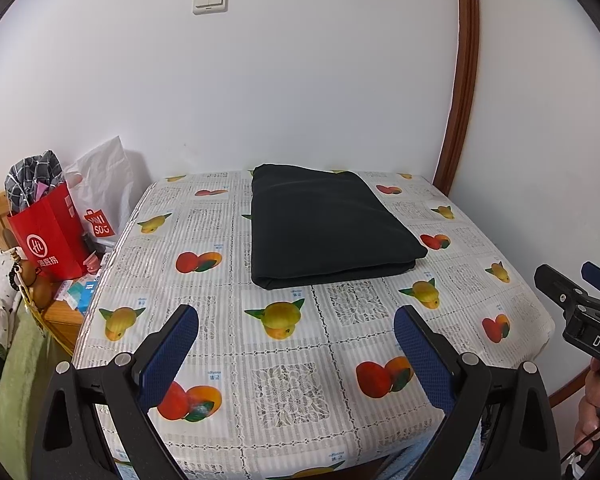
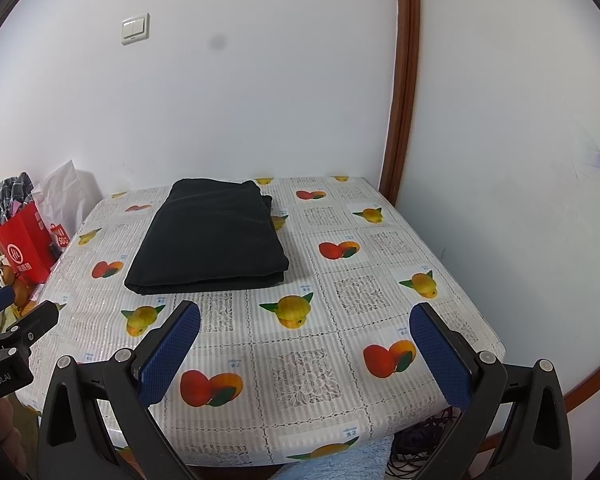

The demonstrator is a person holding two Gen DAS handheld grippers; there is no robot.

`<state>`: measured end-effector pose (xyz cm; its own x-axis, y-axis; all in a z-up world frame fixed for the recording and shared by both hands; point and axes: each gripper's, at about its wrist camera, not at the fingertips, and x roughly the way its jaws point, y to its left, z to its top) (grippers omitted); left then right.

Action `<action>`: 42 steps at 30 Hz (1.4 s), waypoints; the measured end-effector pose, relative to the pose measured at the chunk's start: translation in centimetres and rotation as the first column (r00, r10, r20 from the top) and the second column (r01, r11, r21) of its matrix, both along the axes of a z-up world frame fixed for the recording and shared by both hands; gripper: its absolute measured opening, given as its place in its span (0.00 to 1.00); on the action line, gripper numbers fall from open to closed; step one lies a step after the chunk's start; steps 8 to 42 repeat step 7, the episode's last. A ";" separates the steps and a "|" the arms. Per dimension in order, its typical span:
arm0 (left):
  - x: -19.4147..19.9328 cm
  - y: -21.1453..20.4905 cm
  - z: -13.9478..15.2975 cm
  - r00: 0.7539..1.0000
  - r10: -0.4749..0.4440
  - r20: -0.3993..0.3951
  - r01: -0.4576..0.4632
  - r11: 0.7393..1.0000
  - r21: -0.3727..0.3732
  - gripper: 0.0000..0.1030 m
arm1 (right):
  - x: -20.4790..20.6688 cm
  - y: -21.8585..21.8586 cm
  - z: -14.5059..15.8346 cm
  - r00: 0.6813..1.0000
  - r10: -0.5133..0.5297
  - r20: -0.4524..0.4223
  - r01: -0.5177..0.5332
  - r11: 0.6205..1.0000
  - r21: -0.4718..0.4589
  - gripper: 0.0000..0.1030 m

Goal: Fold small clothes

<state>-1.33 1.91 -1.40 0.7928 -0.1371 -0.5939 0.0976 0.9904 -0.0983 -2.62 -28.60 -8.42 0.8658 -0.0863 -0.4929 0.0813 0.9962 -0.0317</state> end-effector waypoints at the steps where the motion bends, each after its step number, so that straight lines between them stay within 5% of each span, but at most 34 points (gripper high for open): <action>1: 0.0 0.0 0.0 1.000 0.001 0.000 -0.001 1.000 -0.001 0.96 | 0.0 0.0 0.0 1.000 0.000 0.000 0.000 1.000 0.001 1.00; 42: -0.1 0.1 0.0 1.000 -0.001 0.001 0.001 1.000 0.001 0.96 | -0.1 -0.1 0.0 1.000 0.001 0.001 -0.001 1.000 -0.001 1.00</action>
